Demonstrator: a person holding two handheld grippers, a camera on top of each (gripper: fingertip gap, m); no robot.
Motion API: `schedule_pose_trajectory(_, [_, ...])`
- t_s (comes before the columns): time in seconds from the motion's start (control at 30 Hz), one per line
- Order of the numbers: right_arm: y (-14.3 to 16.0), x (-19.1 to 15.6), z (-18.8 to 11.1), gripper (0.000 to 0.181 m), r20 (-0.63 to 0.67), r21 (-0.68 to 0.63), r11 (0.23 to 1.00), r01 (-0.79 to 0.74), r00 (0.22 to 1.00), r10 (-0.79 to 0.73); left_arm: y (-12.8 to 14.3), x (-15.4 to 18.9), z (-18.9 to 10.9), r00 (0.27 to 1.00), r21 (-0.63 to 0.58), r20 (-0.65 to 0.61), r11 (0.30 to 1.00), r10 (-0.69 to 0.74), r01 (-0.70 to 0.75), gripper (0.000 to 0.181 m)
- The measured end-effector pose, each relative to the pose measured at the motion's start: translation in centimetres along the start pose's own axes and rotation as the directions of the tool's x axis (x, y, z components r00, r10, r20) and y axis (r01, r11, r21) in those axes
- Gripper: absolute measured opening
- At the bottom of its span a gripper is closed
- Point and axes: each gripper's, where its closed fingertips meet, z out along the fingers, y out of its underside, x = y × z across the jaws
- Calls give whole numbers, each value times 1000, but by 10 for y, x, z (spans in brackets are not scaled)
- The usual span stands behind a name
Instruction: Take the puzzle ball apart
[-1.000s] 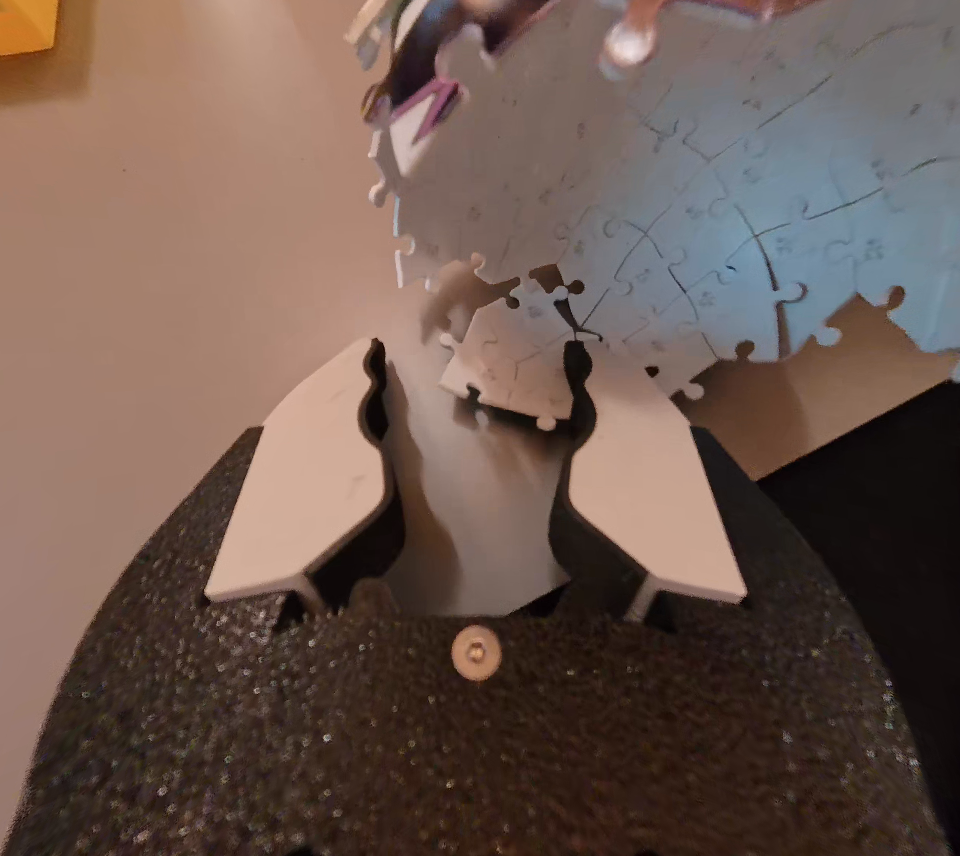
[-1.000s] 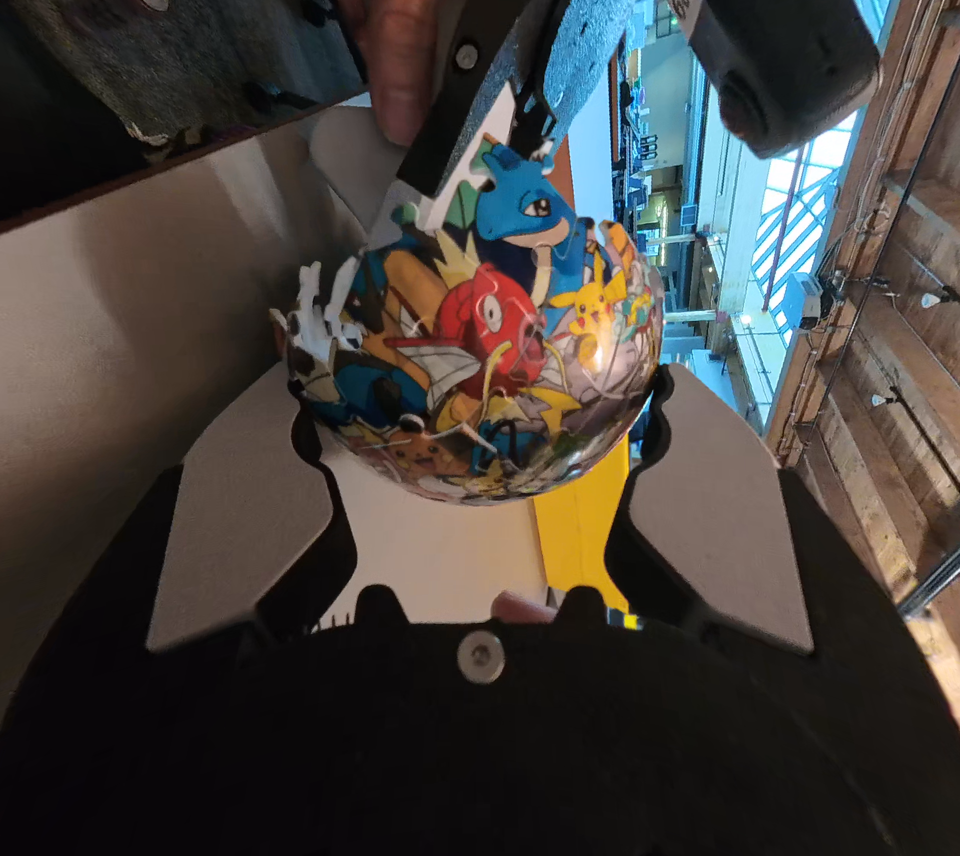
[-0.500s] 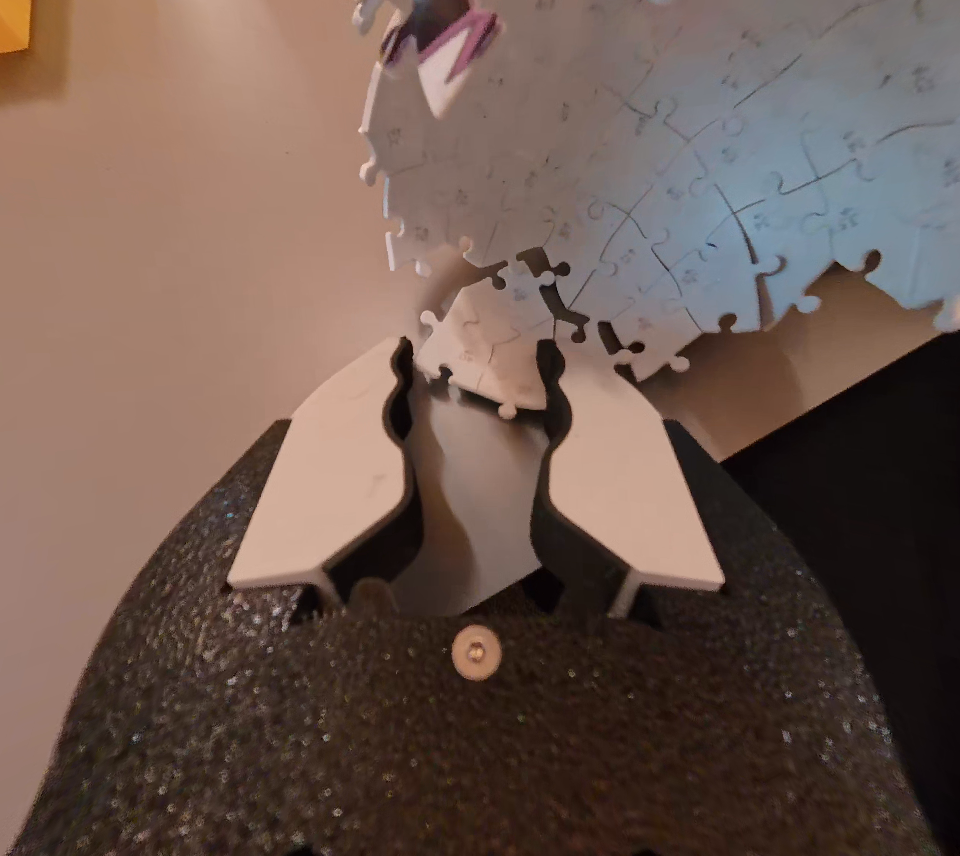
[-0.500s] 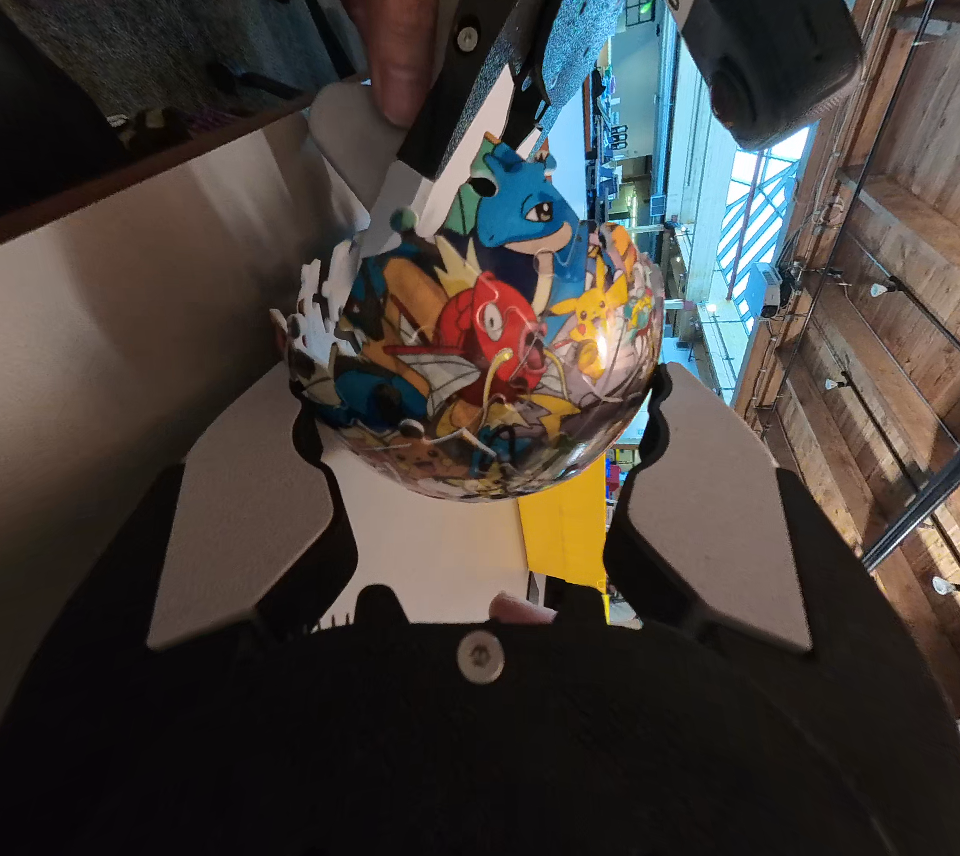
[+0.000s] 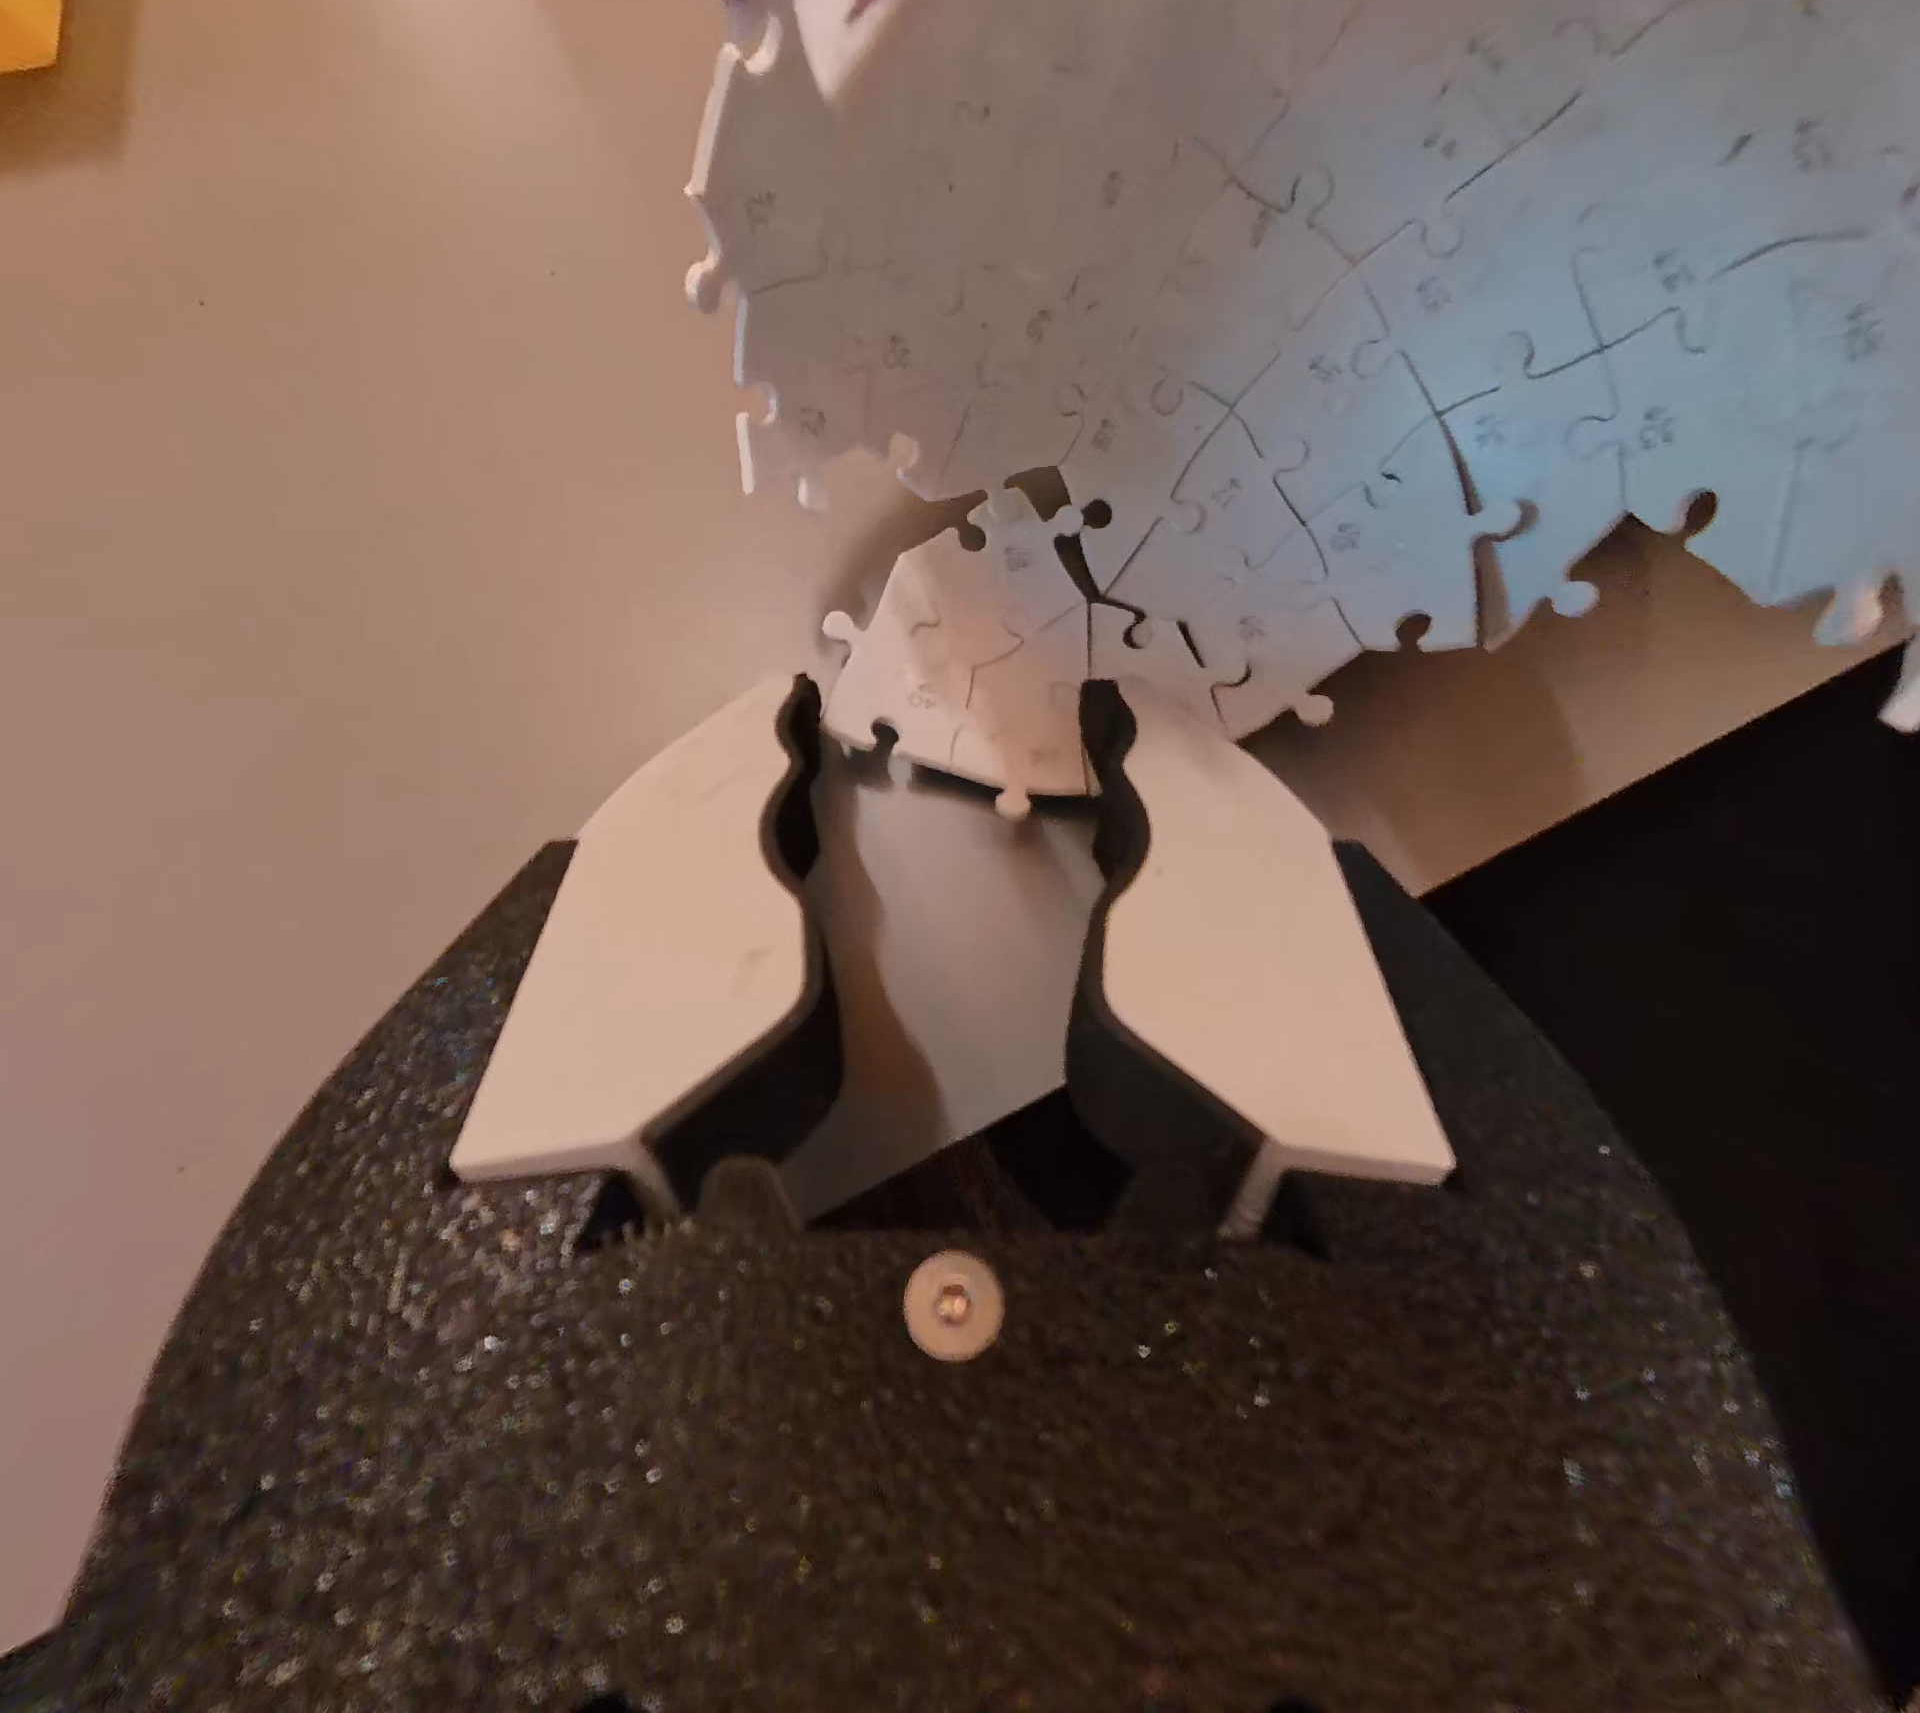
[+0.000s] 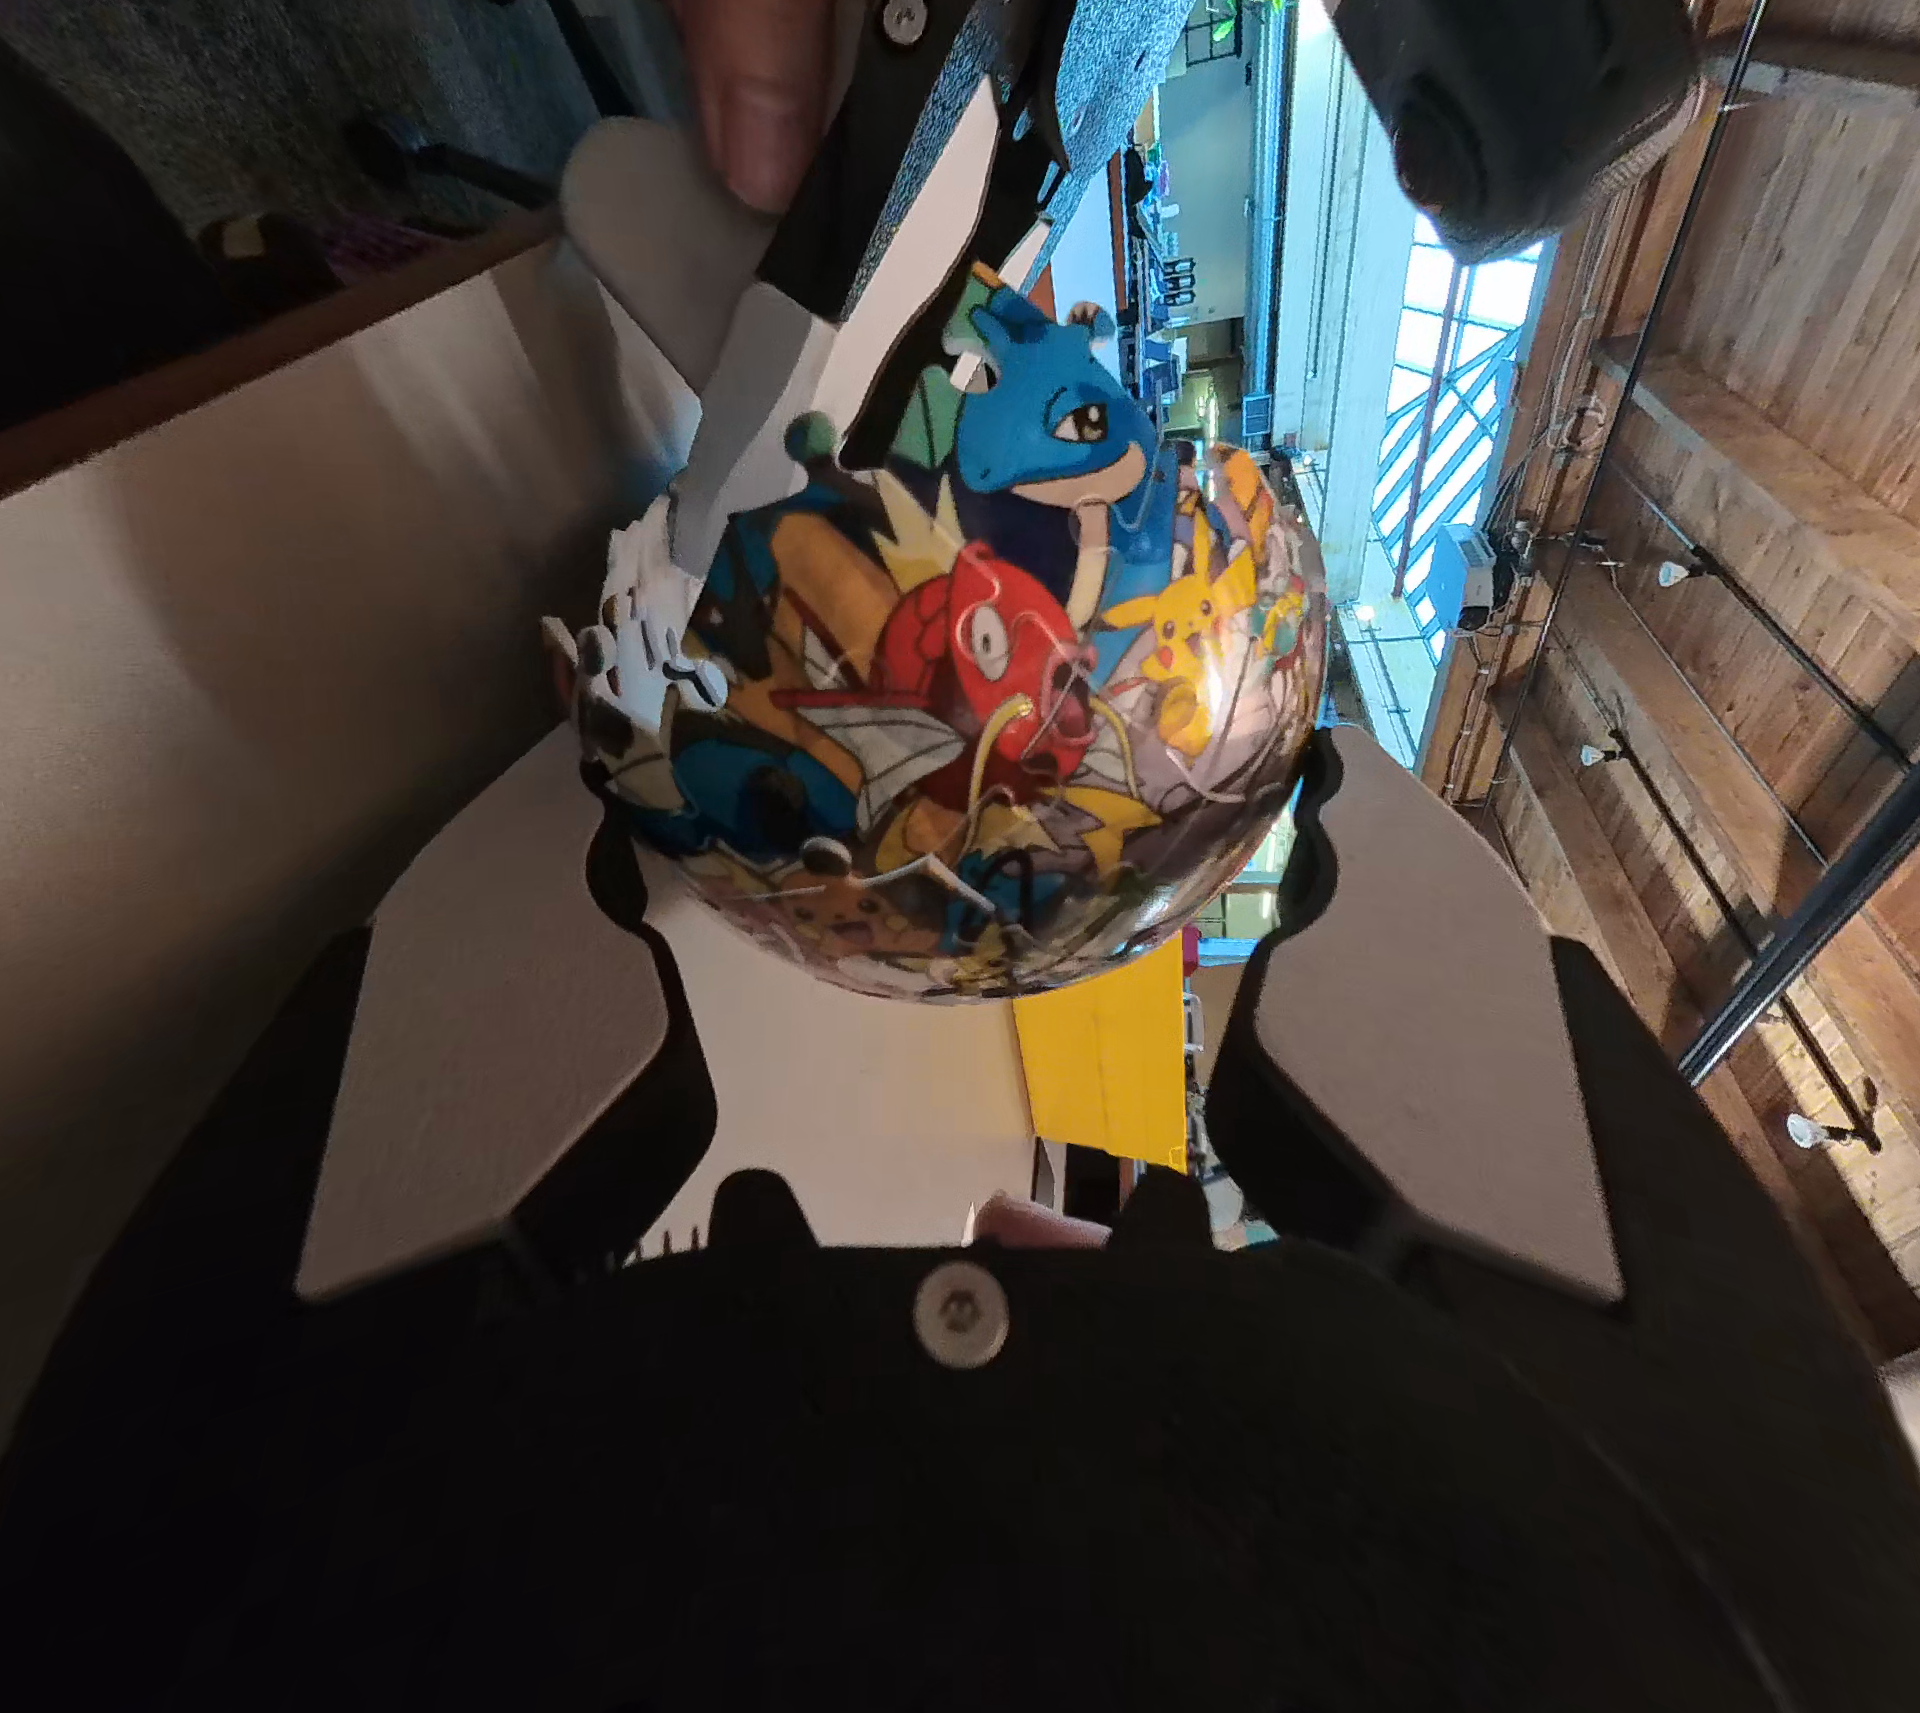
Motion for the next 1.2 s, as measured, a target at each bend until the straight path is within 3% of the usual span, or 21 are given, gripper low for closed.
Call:
schedule_pose_trajectory(0.17, [-3,0,0,121,-9,-13,999,43,999,-43,-3,-8,-2,998,16,57,1000,-6,5,58])
schedule_pose_trajectory(0.3, [-4,0,2,121,0,-14,998,53,999,-53,-12,-14,-5,995,84,42,992,-96,92,66])
schedule_pose_trajectory(0.43, [-4,-1,5,121,21,-8,998,54,998,-54,-13,-35,-9,984,100,118,988,-130,119,72])
schedule_pose_trajectory(0.7, [1,1,13,121,34,5,1000,-16,999,16,-6,-27,7,993,11,89,997,-77,77,68])
schedule_pose_trajectory(1.1, [1,2,18,121,16,-6,1000,-19,1000,20,-7,-19,1,997,46,37,996,-74,73,66])
schedule_pose_trajectory(1.2, [0,2,18,121,11,-5,1000,-18,1000,19,-14,-11,-6,999,73,-13,996,-44,44,55])
